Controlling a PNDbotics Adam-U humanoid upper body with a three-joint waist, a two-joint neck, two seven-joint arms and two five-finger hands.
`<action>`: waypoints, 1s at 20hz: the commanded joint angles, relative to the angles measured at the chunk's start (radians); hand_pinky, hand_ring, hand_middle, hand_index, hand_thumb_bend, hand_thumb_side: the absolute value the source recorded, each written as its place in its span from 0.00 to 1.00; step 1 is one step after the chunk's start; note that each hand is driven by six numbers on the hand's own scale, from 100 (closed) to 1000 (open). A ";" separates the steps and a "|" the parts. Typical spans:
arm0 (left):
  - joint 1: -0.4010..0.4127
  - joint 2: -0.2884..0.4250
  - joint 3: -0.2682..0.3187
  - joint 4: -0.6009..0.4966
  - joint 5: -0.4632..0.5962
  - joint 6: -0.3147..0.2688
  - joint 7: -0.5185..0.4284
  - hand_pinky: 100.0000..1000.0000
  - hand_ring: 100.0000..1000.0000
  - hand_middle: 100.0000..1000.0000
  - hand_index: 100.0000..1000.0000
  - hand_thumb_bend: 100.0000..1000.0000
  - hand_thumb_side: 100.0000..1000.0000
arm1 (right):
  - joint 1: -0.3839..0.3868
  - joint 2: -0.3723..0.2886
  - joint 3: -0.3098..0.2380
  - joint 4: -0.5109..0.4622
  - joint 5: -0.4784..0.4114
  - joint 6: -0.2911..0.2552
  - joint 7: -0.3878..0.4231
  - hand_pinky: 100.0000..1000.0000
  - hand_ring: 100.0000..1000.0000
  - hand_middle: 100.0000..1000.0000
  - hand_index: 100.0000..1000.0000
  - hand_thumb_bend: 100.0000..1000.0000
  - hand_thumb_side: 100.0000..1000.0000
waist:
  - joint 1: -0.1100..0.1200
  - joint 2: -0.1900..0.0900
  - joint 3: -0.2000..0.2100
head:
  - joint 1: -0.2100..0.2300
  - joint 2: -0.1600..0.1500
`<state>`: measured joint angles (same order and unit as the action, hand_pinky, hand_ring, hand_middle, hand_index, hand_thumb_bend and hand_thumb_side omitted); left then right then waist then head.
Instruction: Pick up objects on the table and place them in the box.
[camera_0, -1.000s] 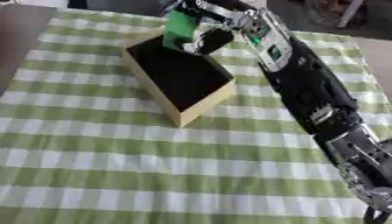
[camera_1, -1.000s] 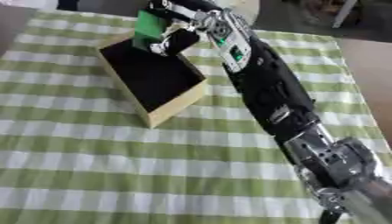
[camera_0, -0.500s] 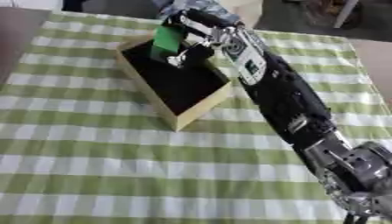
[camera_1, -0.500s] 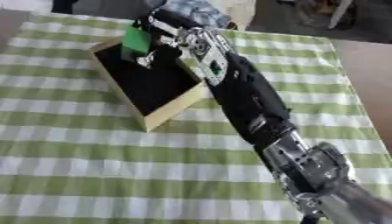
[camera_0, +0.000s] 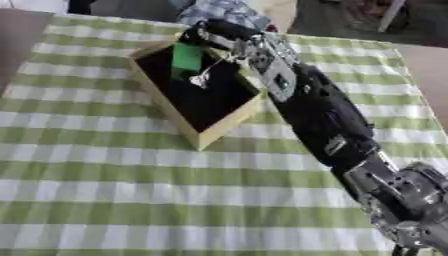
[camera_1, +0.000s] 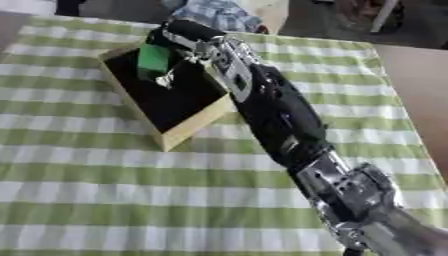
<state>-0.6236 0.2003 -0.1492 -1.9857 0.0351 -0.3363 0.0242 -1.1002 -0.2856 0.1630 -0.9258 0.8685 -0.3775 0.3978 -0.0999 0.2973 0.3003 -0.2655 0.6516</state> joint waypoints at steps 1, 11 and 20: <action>-0.007 0.002 0.000 -0.014 0.005 0.000 -0.004 0.48 0.57 0.53 0.69 0.00 0.52 | -0.017 -0.009 0.001 -0.017 0.026 -0.012 0.024 0.73 0.62 0.35 0.66 0.00 0.27 | 0.007 -0.017 -0.003 | 0.002 -0.006; -0.006 0.001 0.000 -0.014 0.006 0.001 -0.008 0.48 0.57 0.52 0.69 0.00 0.52 | -0.017 -0.019 0.004 -0.064 0.158 -0.040 0.041 0.95 0.86 0.71 0.86 0.28 0.49 | 0.012 -0.020 -0.010 | 0.006 -0.005; 0.002 0.002 0.002 -0.014 0.006 0.003 -0.010 0.48 0.57 0.53 0.69 0.00 0.52 | -0.023 -0.049 -0.021 -0.201 0.038 -0.015 -0.010 0.83 0.75 0.57 0.80 0.09 0.49 | 0.015 -0.029 -0.022 | 0.016 0.001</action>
<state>-0.6142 0.2002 -0.1514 -1.9857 0.0380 -0.3327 0.0167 -1.0996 -0.3004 0.1556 -1.0790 0.9346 -0.4001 0.4002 -0.0934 0.2941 0.2782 -0.2533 0.6529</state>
